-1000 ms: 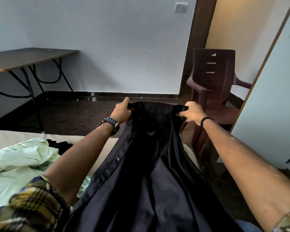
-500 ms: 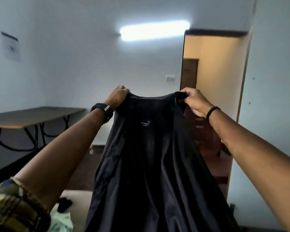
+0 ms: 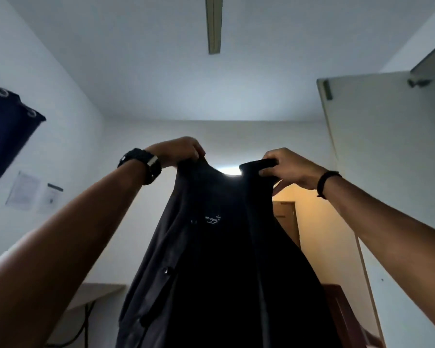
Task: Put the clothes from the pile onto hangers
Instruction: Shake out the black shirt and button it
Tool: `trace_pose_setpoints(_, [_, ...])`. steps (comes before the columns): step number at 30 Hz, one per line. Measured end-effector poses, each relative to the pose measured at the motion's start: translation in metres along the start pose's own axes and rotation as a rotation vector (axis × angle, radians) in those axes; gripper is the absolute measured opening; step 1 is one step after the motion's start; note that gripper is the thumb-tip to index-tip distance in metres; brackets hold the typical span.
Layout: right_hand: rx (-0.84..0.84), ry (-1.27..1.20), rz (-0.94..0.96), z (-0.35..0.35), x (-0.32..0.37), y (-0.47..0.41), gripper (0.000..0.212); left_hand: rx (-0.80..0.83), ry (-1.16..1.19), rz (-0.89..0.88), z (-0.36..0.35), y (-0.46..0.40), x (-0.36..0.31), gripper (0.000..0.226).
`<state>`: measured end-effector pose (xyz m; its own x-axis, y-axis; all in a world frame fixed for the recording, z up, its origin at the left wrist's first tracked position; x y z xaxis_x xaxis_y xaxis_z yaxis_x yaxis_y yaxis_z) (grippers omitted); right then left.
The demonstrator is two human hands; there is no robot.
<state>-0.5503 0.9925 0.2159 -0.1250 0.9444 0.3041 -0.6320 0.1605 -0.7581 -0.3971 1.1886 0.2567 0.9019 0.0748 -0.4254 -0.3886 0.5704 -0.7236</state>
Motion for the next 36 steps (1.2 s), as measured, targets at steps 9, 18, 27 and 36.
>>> trace_pose_setpoints(9, [0.211,-0.347,-0.172,0.069,0.038,-0.014,0.049,-0.233,0.416,0.106,0.071,0.002,-0.044,0.022])
trace_pose_setpoints(18, [0.310,-0.233,-0.456,-0.030,-0.017,0.007,0.041,0.030,0.072,0.387,-0.006,0.024,0.038,0.020])
trace_pose_setpoints(27, [0.595,-0.447,-0.731,-0.187,-0.130,0.061,0.048,0.222,0.240,0.671,-0.105,0.085,0.205,0.026])
trace_pose_setpoints(36, [0.682,-0.232,-0.887,-0.312,-0.209,0.142,0.042,0.235,0.500,0.921,-0.260,0.175,0.331,0.024])
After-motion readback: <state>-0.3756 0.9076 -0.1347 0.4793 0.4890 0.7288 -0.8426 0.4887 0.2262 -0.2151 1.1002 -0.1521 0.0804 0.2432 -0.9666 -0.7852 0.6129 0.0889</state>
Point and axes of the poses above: each hand's wrist, its own y-axis away from the middle knuckle, its own z-axis out of the back of the hand, x = y × z, the point moved 2 cm from there along -y, towards the middle knuckle, and after that the axes turned 7 degrees about y, right-handed, at the moved point
